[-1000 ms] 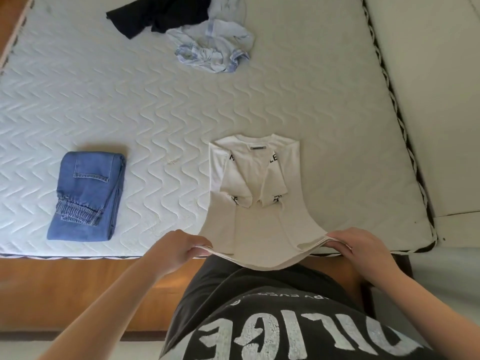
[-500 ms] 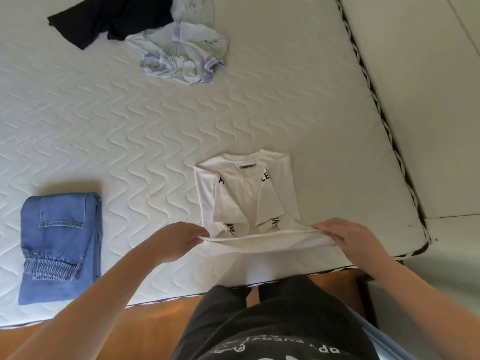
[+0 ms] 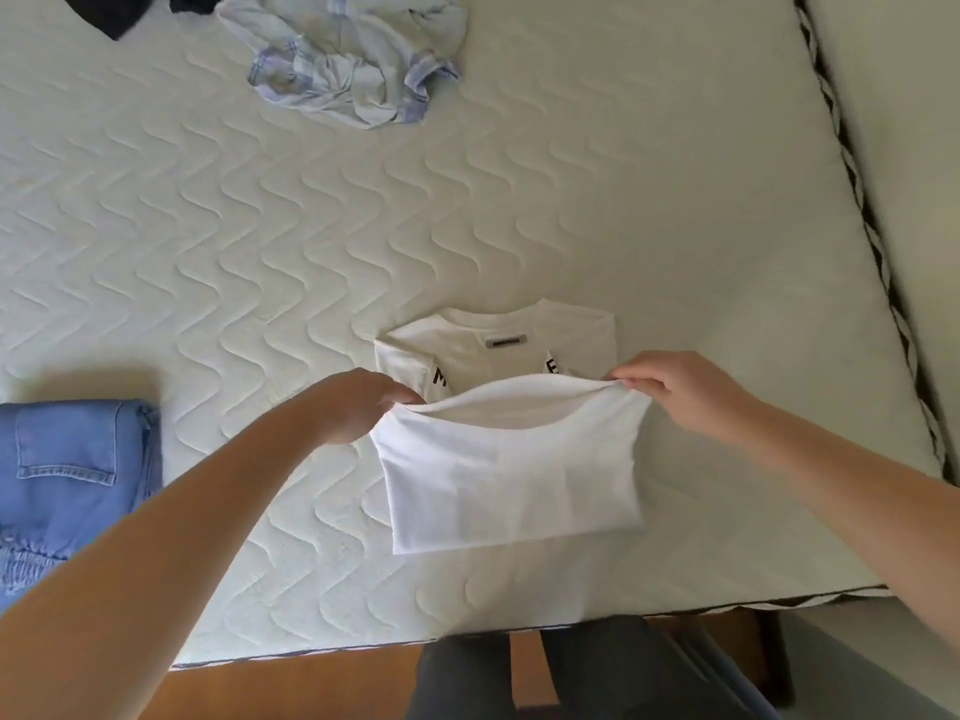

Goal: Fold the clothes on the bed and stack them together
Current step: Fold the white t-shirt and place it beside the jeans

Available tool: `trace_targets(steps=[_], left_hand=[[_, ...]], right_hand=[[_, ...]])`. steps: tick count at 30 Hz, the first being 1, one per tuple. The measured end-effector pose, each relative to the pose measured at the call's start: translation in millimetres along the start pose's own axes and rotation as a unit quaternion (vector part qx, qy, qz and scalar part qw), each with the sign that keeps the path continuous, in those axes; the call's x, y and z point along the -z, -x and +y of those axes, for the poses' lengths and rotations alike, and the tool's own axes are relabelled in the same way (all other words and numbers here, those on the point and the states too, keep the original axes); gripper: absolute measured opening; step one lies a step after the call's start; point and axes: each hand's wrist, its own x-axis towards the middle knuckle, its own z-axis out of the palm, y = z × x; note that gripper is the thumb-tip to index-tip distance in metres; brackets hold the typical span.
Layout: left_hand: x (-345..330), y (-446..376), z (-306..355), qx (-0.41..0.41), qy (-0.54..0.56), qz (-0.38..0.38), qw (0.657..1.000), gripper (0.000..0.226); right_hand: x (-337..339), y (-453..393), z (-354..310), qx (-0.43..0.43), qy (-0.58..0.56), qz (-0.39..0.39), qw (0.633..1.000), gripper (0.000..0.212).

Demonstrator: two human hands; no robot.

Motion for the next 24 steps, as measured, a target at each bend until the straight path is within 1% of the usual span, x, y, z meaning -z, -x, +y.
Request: trace_targets(steps=[2, 6, 12, 15, 17, 20, 24], left_hand=[[4, -26, -9, 0.01, -0.001, 0.0, 1.0, 0.041], [15, -75, -27, 0.007, 0.005, -0.002, 1.0, 0.038], [28, -137, -53, 0.016, -0.002, 0.002, 1.0, 0.035], [22, -159, -61, 0.033, 0.0, -0.008, 0.999, 0.024], [12, -170, -62, 0.053, 0.016, 0.025, 0.998, 0.022], [-1, -179, -60, 0.081, 0.041, 0.081, 0.993, 0.032], [-13, -184, -62, 0.118, 0.08, 0.102, 0.985, 0.037]], right_hand=[[-6, -28, 16, -0.025, -0.007, -0.01, 1.0, 0.024], [-17, -77, 49, -0.066, -0.034, 0.01, 0.997, 0.024], [-37, -141, 84, -0.076, -0.026, 0.033, 0.996, 0.024], [-48, -164, 93, -0.078, -0.003, 0.042, 0.996, 0.025], [-58, -175, 97, -0.09, 0.009, 0.051, 0.995, 0.026], [-68, -184, 97, -0.114, 0.02, 0.071, 0.991, 0.027], [-73, -187, 94, -0.117, 0.042, 0.111, 0.986, 0.026]])
